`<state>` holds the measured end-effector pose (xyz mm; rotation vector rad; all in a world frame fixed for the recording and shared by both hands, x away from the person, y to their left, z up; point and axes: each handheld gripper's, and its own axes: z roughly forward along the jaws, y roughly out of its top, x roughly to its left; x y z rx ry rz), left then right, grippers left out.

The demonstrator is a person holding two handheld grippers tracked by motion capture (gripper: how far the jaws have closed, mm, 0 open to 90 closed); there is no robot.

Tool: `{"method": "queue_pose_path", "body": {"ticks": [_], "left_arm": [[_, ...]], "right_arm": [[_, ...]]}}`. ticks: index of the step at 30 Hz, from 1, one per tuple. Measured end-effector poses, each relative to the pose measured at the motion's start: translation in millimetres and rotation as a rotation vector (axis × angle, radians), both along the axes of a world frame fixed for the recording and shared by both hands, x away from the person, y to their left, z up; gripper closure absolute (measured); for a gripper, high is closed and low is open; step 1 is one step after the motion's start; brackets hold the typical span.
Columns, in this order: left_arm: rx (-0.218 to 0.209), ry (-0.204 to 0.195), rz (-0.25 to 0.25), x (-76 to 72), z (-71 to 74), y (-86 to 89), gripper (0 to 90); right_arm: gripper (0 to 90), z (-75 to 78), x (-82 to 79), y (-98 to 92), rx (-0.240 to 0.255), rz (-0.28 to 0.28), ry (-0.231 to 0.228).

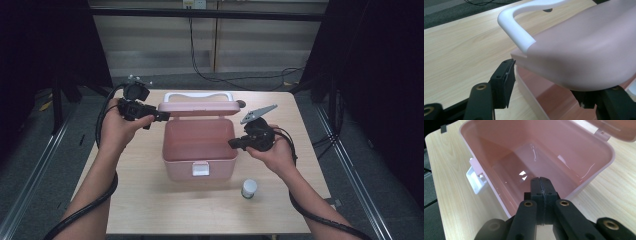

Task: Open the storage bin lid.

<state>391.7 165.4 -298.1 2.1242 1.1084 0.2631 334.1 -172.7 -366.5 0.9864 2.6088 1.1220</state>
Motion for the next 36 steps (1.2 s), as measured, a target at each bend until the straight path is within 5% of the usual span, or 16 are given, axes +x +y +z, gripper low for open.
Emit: {"method": "queue_pose_path", "body": {"ticks": [11,36], "left_arm": [[0.009,-0.036,0.002,4.8,4.8,-4.3,50.3],[0.036,-0.047,0.05,20.0,5.3,-8.0,69.3]], "right_arm": [[89.4,-4.0,-1.5,0.8,0.002,0.009,-0.002],[88.1,-10.5,-3.9,6.0,-0.005,0.033,0.011]]}}
